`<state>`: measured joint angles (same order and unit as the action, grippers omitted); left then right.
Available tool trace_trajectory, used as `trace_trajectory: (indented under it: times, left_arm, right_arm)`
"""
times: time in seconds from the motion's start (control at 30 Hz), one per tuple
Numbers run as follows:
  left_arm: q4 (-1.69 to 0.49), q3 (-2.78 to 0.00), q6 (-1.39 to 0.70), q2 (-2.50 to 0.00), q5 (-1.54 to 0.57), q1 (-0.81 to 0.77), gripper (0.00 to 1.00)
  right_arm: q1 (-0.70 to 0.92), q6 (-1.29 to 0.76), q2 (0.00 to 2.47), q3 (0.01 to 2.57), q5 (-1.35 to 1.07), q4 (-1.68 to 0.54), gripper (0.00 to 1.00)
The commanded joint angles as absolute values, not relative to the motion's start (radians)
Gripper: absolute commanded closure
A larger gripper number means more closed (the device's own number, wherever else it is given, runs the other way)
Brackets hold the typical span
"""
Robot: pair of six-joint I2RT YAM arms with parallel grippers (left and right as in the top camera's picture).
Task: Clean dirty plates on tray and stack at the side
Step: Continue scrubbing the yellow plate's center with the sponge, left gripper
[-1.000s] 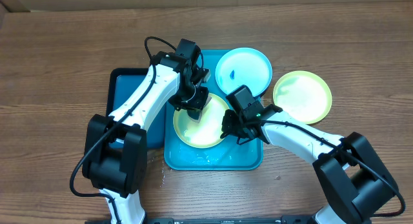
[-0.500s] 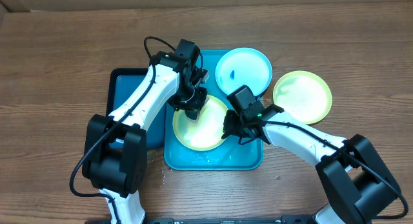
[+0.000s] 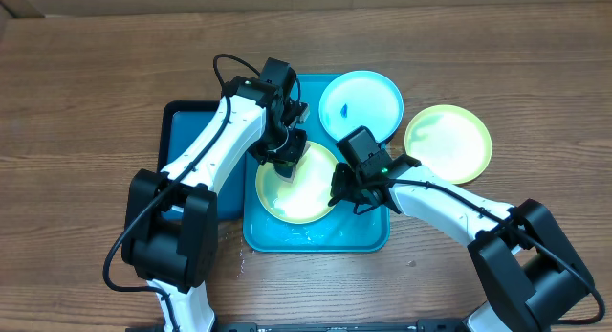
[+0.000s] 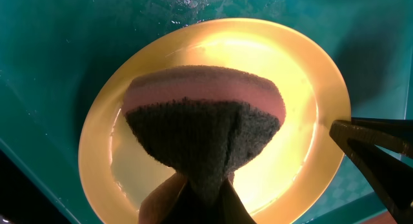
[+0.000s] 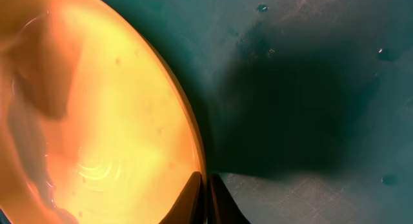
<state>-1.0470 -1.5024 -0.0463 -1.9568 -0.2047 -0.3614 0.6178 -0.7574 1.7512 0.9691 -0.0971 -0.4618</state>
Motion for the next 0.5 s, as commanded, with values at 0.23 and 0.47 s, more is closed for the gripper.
trace_trajectory:
  times: [0.23,0.47]
  left_arm:
    - [-1.043,-1.504,-0.053,-1.962,-0.202,-0.370,0.96]
    - [-1.041,-1.504,-0.052,-1.962,-0.202,-0.376,0.96]
  right_arm:
    - [0.641,-0.751,1.719,0.975,-0.091,-0.457,0.96]
    - [0.642,-0.751,1.719,0.975,-0.091,-0.457,0.96]
